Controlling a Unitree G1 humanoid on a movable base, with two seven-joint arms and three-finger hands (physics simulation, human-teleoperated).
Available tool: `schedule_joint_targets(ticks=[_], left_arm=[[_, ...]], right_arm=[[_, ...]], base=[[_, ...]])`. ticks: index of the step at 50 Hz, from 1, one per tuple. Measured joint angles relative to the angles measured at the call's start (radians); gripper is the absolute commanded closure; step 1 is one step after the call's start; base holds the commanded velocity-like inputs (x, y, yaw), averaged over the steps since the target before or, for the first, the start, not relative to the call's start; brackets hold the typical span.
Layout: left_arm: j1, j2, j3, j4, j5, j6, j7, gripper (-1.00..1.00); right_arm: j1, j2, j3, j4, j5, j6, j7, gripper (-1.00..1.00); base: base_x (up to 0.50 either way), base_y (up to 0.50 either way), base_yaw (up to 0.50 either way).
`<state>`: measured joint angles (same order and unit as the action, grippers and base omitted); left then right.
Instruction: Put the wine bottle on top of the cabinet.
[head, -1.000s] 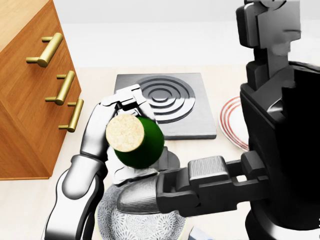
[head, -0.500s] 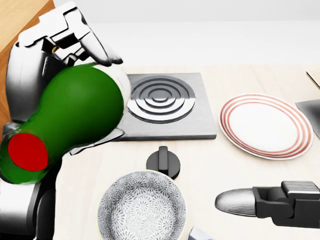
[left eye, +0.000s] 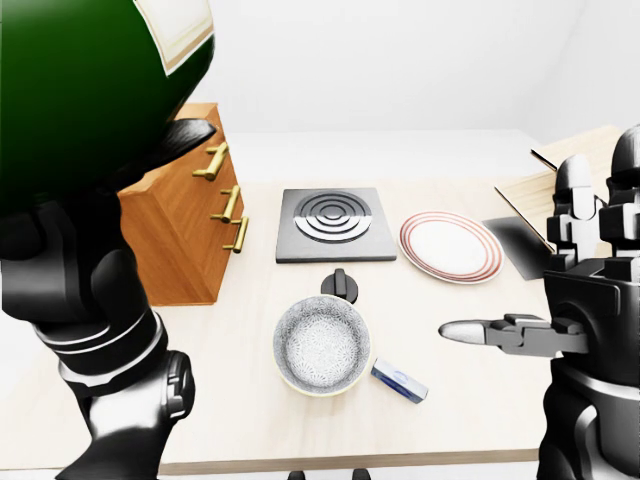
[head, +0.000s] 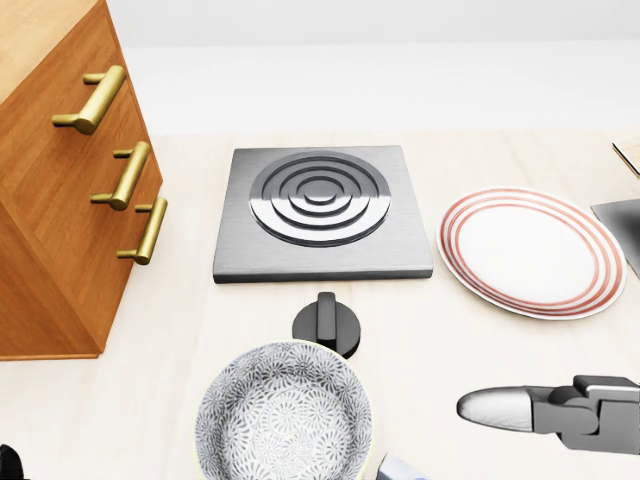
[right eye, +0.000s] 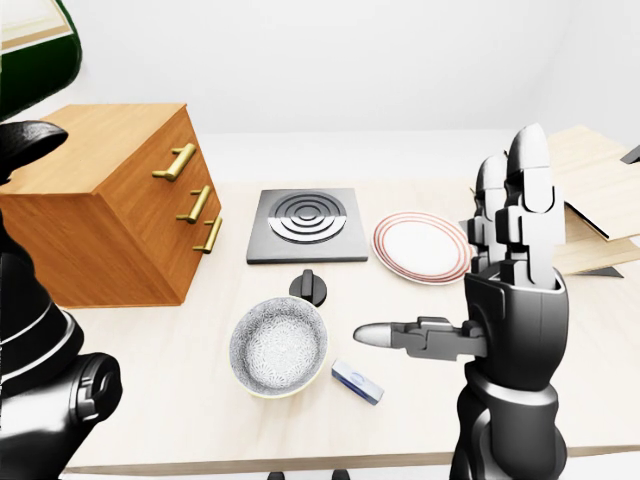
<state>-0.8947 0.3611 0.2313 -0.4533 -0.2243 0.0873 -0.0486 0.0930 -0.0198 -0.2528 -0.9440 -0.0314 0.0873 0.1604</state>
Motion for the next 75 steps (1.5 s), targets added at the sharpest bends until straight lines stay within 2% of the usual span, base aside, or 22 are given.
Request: schedule_joint_targets(ticks=[7, 14, 22, 27, 35, 44, 52, 75], left_arm=[[-0.068, 0.115, 0.041, 0.106, -0.071, 0.000, 0.024, 1.00], [-0.121, 0.227, 0.066, 0.305, -0.093, 0.000, 0.032, 1.00], [-0.170, 0.326, 0.080, 0.649, -0.057, 0.000, 0.035, 1.00], [-0.221, 0.367, 0.073, 0.921, -0.017, 0.000, 0.032, 1.00], [-0.261, 0.388, 0.070, 1.268, 0.017, 0.000, 0.027, 1.00], [-0.280, 0.391, 0.066, 1.453, 0.030, 0.000, 0.019, 1.00], [-0.281, 0.382, 0.067, 1.535, 0.036, 0.000, 0.018, 1.00], [-0.309, 0.374, 0.118, 1.593, 0.048, 0.000, 0.034, 0.96]], right_arm=[[0.008, -0.002, 0.009, 0.014, 0.000, 0.000, -0.007, -1.00], [0.014, -0.003, 0.011, 0.023, 0.000, 0.000, -0.008, -1.00], [0.019, -0.001, 0.015, 0.035, -0.002, 0.000, -0.009, -1.00], [0.022, -0.001, 0.024, 0.043, -0.008, 0.000, -0.011, -1.00], [0.035, 0.001, 0.030, 0.050, -0.016, 0.000, -0.008, -1.00], [0.047, 0.005, 0.037, 0.058, -0.023, 0.000, -0.004, -1.00], [0.060, 0.009, 0.044, 0.056, -0.028, 0.000, 0.000, -1.00], [0.089, 0.020, 0.045, 0.062, -0.028, 0.000, 0.004, -1.00]], base=[[0.00, 0.00, 0.00], [0.00, 0.00, 0.00], [0.00, 0.00, 0.00], [0.00, 0.00, 0.00], [0.00, 0.00, 0.00], [0.00, 0.00, 0.00], [0.00, 0.00, 0.00], [0.00, 0.00, 0.00]])
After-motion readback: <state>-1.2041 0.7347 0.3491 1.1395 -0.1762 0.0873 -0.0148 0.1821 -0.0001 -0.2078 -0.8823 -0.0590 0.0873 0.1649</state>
